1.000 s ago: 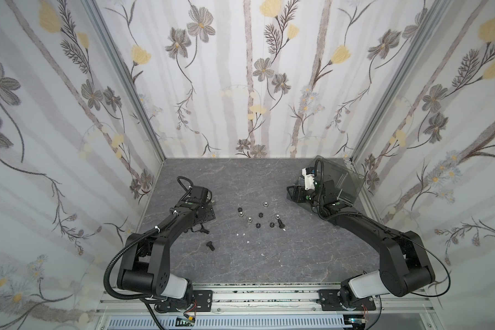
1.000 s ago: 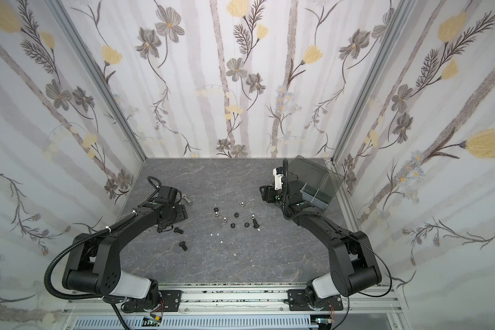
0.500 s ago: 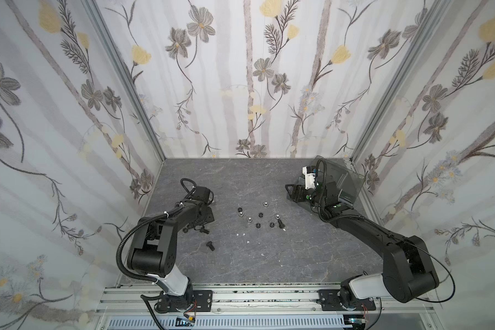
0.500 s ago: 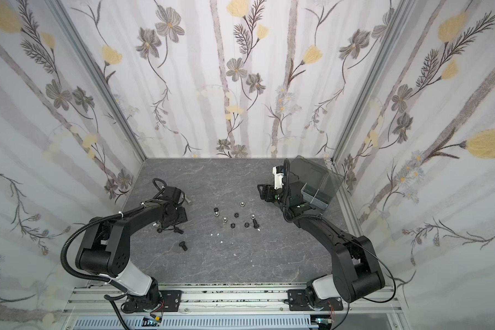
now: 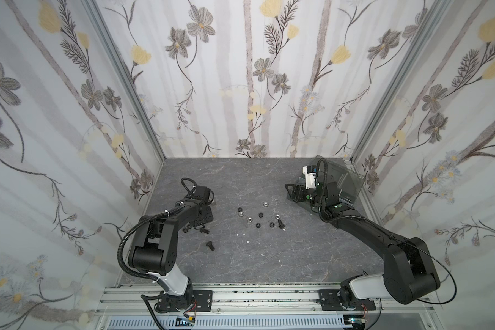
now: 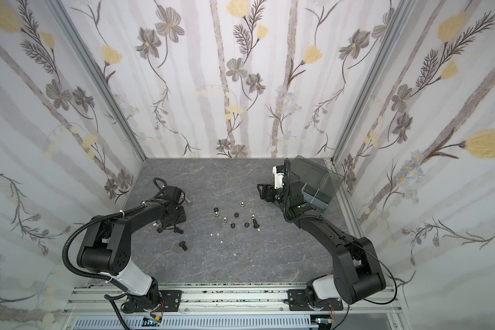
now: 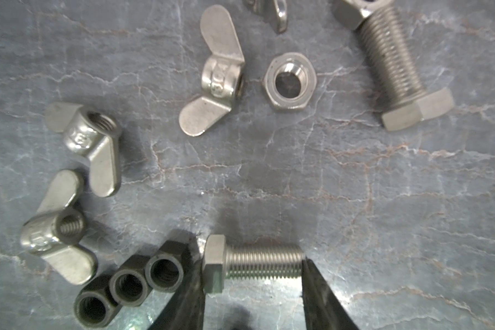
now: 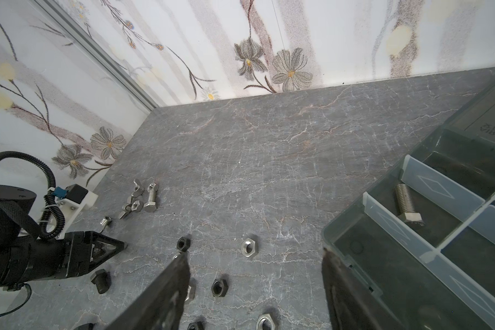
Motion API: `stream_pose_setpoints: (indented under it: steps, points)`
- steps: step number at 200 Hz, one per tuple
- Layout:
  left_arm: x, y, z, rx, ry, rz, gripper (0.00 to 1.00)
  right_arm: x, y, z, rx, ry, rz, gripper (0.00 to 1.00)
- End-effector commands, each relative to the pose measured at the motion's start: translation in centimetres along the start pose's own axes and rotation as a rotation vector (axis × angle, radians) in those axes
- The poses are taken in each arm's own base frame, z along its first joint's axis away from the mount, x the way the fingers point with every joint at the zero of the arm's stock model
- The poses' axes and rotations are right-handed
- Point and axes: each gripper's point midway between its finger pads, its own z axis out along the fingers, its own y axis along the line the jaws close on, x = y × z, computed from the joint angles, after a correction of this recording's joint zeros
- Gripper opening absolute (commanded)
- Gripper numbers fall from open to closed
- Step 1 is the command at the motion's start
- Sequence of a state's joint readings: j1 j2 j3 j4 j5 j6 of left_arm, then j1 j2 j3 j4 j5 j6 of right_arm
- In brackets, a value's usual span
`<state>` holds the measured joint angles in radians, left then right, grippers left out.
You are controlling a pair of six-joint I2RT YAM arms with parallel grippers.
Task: Sort the screws and nuts into containers
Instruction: 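Grasp a silver hex bolt with the left gripper while the right gripper withdraws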
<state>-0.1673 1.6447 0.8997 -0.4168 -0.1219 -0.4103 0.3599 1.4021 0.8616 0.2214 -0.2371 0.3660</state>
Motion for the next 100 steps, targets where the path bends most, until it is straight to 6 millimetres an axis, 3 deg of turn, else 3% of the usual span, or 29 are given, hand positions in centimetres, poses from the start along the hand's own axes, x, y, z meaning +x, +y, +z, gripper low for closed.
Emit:
stream_pose_setpoints:
  steps: [1,61,100]
  points:
    - [-0.4,-0.3,-0.1,0.014,-0.006,0.0,0.41,-0.9,0.6,-0.3,-0.023,-0.039,-0.002,0.74]
    - [-1.2,-2.5,-2.2,0.032,-0.045,0.049,0.4,-1.1,0.9,-0.6,-0.029,-0.043,-0.005,0.74]
    - [-1.7,-6.4,-5.0,0.097,-0.089,0.116,0.4,-0.8,1.1,-1.2,-0.044,-0.048,0.02,0.76]
